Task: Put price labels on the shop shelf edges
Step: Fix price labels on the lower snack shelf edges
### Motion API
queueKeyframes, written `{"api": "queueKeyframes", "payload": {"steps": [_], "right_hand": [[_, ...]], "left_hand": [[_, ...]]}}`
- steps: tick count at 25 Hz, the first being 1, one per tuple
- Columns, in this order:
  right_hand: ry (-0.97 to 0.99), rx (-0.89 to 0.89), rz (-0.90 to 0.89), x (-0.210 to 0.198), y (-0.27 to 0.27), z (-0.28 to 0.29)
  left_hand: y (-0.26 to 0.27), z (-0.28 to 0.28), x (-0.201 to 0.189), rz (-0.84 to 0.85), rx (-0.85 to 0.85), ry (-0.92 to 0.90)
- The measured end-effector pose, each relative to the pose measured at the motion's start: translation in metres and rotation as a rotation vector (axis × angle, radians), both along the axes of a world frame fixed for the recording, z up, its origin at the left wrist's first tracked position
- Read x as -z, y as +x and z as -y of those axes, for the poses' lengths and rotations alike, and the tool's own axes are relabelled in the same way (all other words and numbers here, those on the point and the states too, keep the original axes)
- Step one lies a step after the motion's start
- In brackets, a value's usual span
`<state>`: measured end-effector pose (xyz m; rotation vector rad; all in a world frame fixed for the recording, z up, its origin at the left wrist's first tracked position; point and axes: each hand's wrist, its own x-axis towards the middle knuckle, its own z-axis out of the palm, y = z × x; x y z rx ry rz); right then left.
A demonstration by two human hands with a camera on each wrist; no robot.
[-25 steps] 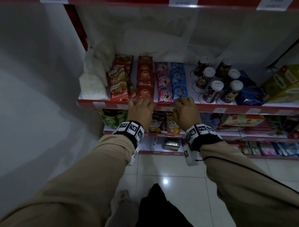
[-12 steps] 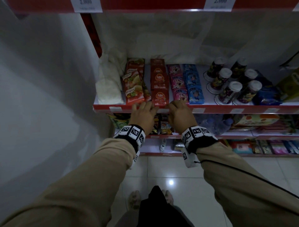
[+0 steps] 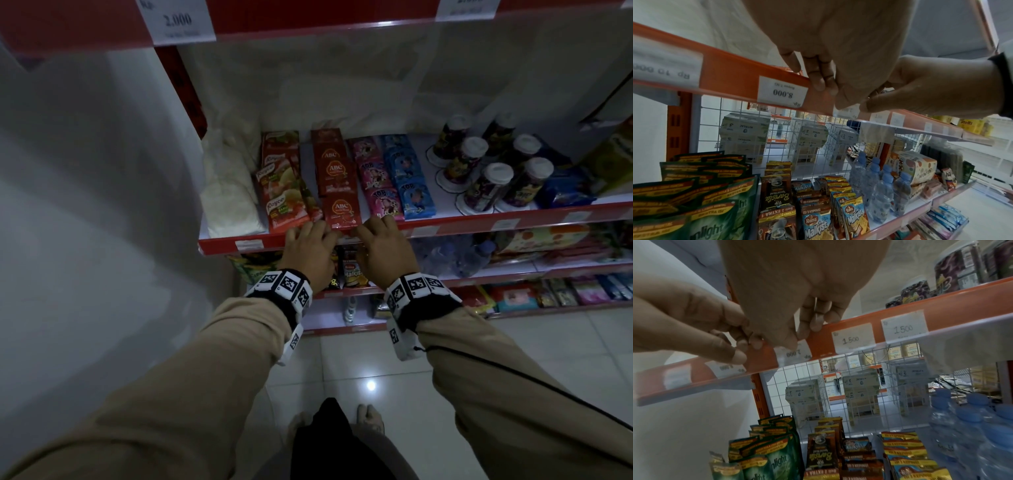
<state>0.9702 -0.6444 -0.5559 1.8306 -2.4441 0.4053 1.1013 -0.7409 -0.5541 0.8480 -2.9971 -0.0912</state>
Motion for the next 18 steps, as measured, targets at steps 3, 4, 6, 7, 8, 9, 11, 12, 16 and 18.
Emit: {"api": "queueKeyframes", "payload": {"steps": [3,4,6,7,8,9,11,12,16,18], "right_hand": [[0.057,0.009,-0.004,-0.002,-0.001,0.003],[0.075,0.018,0.000,-0.002,-0.002,0.003],[0.088,0.026,0.005,-0.002,-0.004,0.004],[0.096,0.027,0.004,-0.002,-0.004,0.004],[0.104,0.025,0.000,-0.001,-0.005,0.004],[0.111,0.025,-0.004,-0.001,-0.006,0.005],[0.102,0.038,0.022,0.000,-0.007,0.007],[0.063,0.050,0.066,0.000,-0.008,0.007],[-0.198,0.119,0.325,0.000,-0.017,0.007],[-0.291,0.203,0.578,-0.003,-0.019,0.010]], "left_hand": [[-0.001,0.002,0.000,-0.017,0.005,0.024],[-0.001,0.003,0.000,-0.027,0.000,0.034],[-0.001,0.003,0.001,-0.050,-0.017,0.055],[0.000,0.003,0.002,-0.052,-0.020,0.058],[0.000,0.002,0.002,-0.047,-0.016,0.056],[0.000,0.002,0.002,-0.042,-0.010,0.055],[0.000,0.003,0.002,-0.048,-0.008,0.071],[0.000,0.003,0.002,-0.062,-0.014,0.082],[-0.001,0.006,0.002,-0.151,-0.066,0.137],[-0.002,0.008,0.002,-0.197,-0.093,0.178]]}}
